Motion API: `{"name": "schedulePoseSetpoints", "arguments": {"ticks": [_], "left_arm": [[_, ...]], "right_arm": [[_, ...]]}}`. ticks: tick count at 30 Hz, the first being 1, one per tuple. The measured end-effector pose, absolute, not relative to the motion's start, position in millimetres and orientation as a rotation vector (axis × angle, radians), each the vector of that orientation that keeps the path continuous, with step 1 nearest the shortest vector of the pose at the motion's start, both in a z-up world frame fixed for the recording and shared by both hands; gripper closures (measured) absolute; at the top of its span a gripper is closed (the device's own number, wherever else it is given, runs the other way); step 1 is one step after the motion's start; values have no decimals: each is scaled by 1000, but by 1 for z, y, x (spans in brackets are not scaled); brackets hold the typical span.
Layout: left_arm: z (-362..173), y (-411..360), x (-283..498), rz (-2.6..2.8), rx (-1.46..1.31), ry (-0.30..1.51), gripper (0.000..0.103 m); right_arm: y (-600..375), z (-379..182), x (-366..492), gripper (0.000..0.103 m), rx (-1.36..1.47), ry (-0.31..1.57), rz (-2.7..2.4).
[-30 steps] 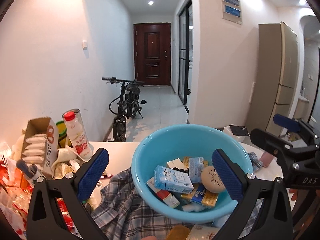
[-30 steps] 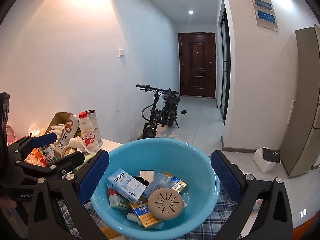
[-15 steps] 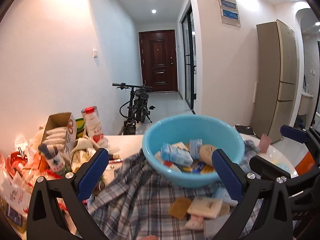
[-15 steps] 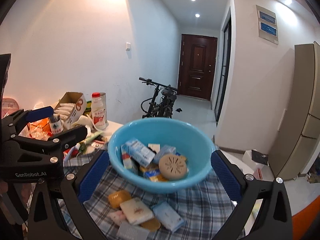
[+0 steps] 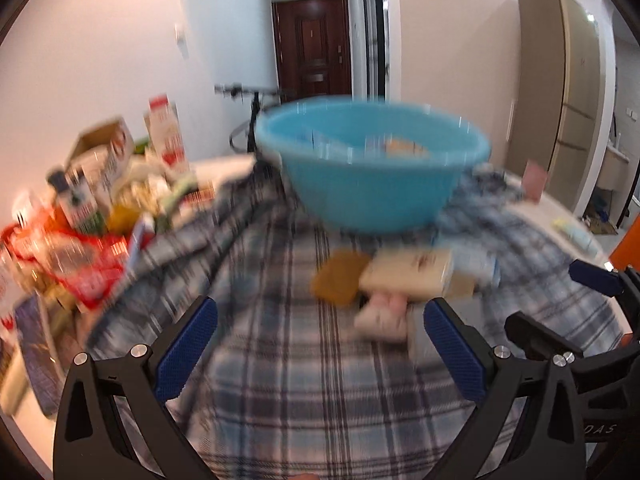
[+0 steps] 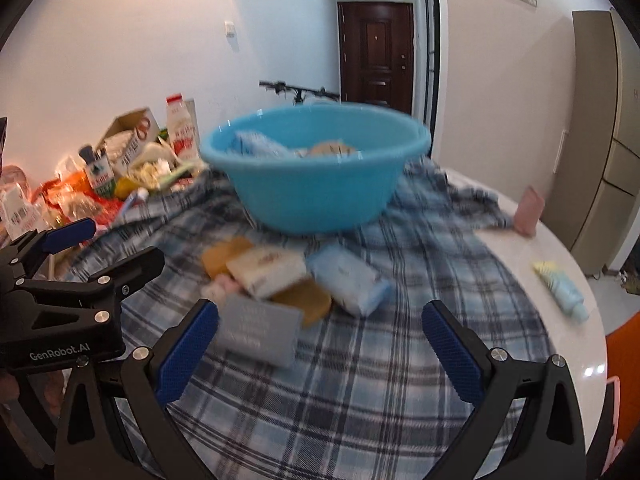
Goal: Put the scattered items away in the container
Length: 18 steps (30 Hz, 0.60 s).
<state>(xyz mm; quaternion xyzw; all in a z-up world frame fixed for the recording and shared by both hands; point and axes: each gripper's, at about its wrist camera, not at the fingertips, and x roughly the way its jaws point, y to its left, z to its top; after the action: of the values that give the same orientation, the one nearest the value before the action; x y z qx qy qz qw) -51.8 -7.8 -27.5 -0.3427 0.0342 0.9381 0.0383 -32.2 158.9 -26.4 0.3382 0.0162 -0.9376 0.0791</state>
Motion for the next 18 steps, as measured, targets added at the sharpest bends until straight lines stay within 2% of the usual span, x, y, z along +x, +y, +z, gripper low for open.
{"name": "schedulePoseSetpoints", "arguments": {"ticks": [9,12,18], "left_arm": [[-63,-11,-52,2822,-1179,54,1],[-57,-13,-47,2824,-1121,14,0],[-47,-9,-38,2828,-1066,45,0]], "right_arm": [[165,-66,-41,0,1193,17,-2778],[168,-66,-40,0,1199,16,-2819],[170,-59,-33,0,1150,46,-2873]]}}
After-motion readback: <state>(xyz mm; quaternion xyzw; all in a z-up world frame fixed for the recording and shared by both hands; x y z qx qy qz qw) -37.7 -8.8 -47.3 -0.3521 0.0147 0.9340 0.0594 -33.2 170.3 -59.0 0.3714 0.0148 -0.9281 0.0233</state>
